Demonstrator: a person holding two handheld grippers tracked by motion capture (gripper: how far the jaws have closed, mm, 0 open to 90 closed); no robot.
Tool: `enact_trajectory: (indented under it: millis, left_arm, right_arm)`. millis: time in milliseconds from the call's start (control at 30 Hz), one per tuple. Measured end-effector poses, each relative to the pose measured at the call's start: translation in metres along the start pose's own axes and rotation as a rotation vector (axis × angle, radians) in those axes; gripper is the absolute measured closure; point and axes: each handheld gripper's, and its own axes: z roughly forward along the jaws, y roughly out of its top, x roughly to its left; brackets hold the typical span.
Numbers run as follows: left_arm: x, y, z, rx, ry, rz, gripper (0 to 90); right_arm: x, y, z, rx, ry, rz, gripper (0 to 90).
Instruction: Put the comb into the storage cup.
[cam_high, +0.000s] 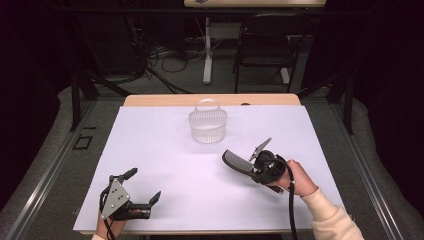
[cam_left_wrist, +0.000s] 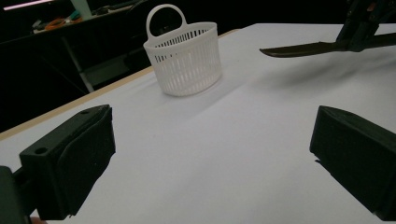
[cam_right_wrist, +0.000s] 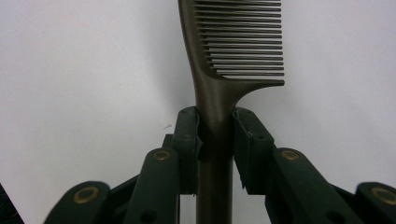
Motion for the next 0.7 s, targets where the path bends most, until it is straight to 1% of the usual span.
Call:
enact_trajectory:
  millis: [100, 133, 233, 367, 400, 500, 533, 600, 633, 667, 700]
  left_arm:
    - [0.0000, 0.0000, 0.0000, 0.000, 0.000, 0.000, 0.1]
    - [0.0000, 0.0000, 0.0001, 0.000, 0.000, 0.000, 0.1]
    - [0.0002, 0.0000, 0.0001, -0.001, -0.001, 0.000, 0.1]
    - [0.0001, 0.0000, 0.0002, -0.002, -0.001, -0.001, 0.1]
    - [0.0001, -0.0001, 0.0003, -0.002, -0.001, 0.000, 0.1]
    - [0.0002, 0.0000, 0.0002, -0.002, -0.001, 0.000, 0.1]
    - [0.0002, 0.0000, 0.0002, -0.002, -0.001, 0.000, 0.1]
    - [0.0002, 0.0000, 0.0001, -0.002, -0.001, 0.000, 0.1]
    - [0.0003, 0.0000, 0.0001, -0.002, -0.002, 0.000, 0.1]
    - [0.0003, 0.0000, 0.0001, -0.002, -0.002, 0.000, 0.1]
    - [0.0003, 0.0000, 0.0000, -0.002, -0.001, 0.000, 0.1]
  right_arm:
    - [-0.0001, -0.0002, -0.0015, -0.007, -0.001, 0.008, 72.2]
    - [-0.0005, -0.0004, -0.0016, -0.014, -0.001, 0.003, 72.2]
    - [-0.0007, -0.0009, -0.0028, -0.026, -0.006, 0.009, 72.2]
    - [-0.0014, -0.0012, -0.0055, -0.031, -0.007, 0.007, 72.2]
    - [-0.0014, -0.0016, -0.0053, -0.041, -0.003, 0.011, 72.2]
    - [-0.0014, -0.0014, -0.0073, -0.034, -0.003, 0.011, 72.2]
    - [-0.0012, -0.0018, -0.0066, -0.052, -0.006, 0.013, 72.3]
    - [-0.0012, -0.0021, -0.0076, -0.058, -0.007, 0.021, 72.2]
    - [-0.0015, -0.0021, -0.0083, -0.059, -0.007, 0.018, 72.2]
    - [-0.0017, -0.0024, -0.0082, -0.072, -0.007, 0.019, 72.2]
    - [-0.0021, -0.0024, -0.0092, -0.070, -0.003, 0.019, 72.3]
